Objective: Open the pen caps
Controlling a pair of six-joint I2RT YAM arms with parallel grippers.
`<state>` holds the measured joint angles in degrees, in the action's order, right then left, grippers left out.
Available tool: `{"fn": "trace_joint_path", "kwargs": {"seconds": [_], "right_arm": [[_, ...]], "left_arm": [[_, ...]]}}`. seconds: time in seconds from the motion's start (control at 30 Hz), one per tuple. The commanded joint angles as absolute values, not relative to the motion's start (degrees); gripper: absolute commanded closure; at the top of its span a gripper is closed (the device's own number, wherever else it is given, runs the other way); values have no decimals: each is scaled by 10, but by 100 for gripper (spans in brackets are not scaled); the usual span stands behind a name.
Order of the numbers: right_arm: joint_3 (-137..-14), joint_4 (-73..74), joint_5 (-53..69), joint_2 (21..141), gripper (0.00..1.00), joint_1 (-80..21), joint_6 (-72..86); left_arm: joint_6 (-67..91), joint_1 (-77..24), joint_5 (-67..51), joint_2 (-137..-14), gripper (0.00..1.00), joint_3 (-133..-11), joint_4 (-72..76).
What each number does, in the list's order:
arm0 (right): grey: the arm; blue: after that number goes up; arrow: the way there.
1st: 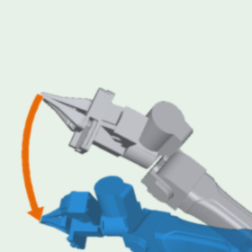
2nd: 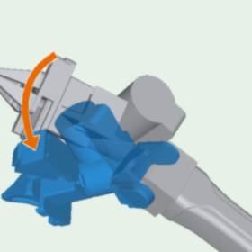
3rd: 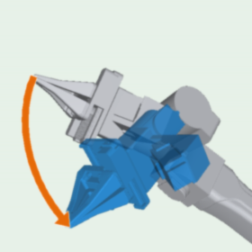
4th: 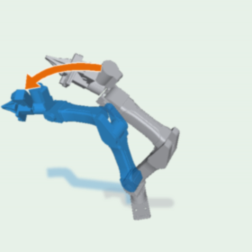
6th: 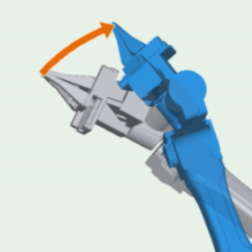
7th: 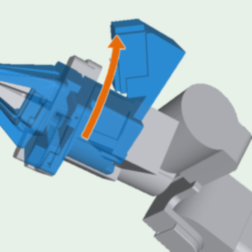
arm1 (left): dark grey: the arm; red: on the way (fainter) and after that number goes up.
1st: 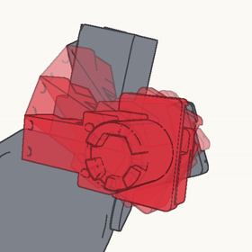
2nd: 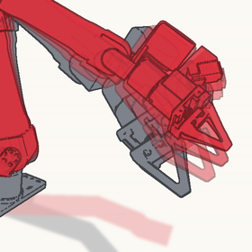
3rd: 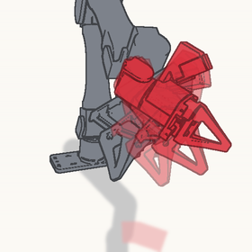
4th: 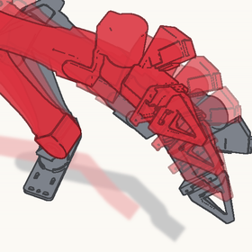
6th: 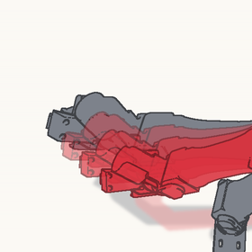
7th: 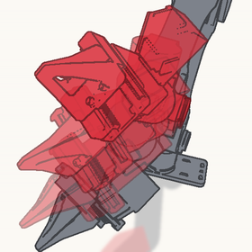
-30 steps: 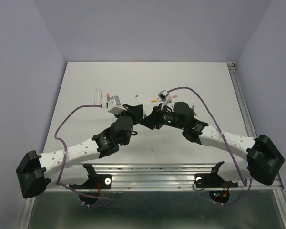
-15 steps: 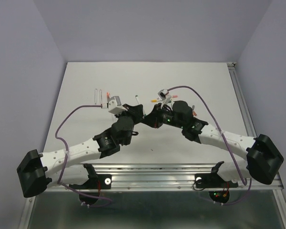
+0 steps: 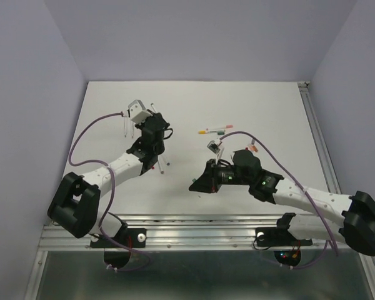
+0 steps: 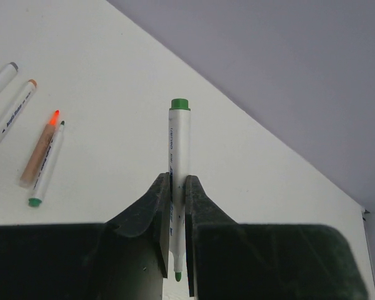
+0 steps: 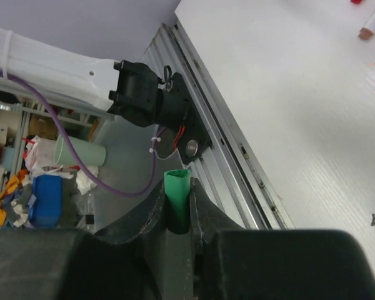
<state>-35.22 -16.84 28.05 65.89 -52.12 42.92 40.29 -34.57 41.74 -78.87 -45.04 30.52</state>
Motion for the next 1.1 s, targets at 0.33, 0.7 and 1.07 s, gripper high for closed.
{"fn": "trace_joint_path", "kwargs": {"seconds": [0.33, 0.7, 1.07], "right_arm": [[-409, 102, 12, 685, 99, -388, 353], [-514, 162, -211, 852, 99, -318, 315], [-571, 177, -250, 943, 86, -318, 315]], "left_arm": [[347, -300, 264, -738, 100, -468, 35], [381, -231, 255, -747, 100, -401, -24], [386, -177, 250, -787, 100, -399, -31]]}}
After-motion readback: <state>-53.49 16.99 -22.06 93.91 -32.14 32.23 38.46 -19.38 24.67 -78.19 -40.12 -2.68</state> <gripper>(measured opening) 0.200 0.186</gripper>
